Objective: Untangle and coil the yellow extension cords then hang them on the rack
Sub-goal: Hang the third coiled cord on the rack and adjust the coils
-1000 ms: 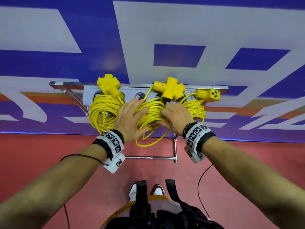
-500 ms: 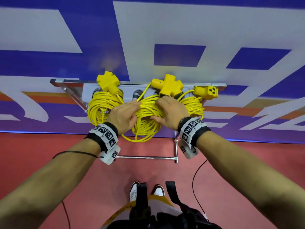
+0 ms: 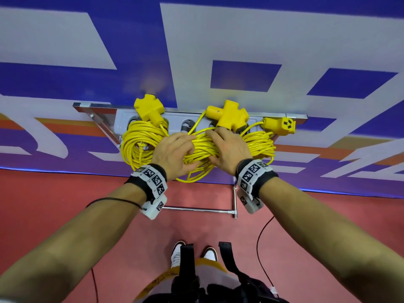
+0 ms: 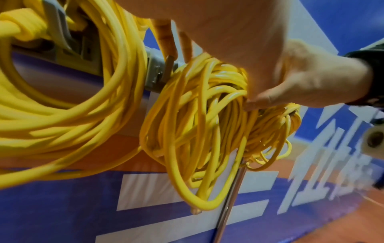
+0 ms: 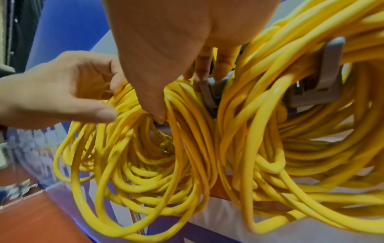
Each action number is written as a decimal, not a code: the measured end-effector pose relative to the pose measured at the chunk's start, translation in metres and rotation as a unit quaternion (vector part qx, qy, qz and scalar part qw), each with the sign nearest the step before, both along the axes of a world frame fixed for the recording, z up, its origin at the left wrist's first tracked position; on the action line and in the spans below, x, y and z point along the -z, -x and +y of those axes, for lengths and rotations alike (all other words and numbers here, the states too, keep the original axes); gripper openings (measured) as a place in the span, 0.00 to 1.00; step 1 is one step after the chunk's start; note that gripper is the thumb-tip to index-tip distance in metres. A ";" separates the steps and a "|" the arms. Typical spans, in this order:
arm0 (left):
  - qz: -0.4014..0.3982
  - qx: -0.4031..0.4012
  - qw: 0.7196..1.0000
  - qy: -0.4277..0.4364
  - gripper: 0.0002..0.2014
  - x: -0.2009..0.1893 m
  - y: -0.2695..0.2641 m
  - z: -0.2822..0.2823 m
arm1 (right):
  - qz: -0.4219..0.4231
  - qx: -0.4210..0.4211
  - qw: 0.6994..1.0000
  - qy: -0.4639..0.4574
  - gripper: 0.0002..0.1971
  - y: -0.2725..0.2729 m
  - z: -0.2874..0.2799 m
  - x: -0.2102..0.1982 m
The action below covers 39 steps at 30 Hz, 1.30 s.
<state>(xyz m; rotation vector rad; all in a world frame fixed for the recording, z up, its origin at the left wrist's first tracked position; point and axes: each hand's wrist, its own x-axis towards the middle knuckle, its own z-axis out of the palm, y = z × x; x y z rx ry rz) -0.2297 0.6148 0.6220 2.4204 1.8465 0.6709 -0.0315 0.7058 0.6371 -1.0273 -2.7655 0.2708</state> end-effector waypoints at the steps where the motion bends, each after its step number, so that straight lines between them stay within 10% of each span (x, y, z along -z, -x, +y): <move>1: 0.020 0.000 1.000 0.023 0.21 -0.001 0.000 0.000 | 0.004 0.007 1.000 0.005 0.41 0.000 0.000 0.000; 17: -0.021 -0.053 0.998 0.013 0.17 0.007 0.004 0.007 | -0.020 0.003 0.999 -0.044 0.30 0.015 0.005 -0.001; 26: 0.042 -0.210 0.963 0.163 0.49 -0.033 -0.016 0.031 | -0.033 0.002 0.999 0.004 0.37 0.018 0.013 -0.005; 39: -0.056 -0.215 0.969 0.110 0.34 -0.042 -0.028 0.033 | -0.057 -0.015 0.998 0.028 0.40 0.017 0.027 -0.026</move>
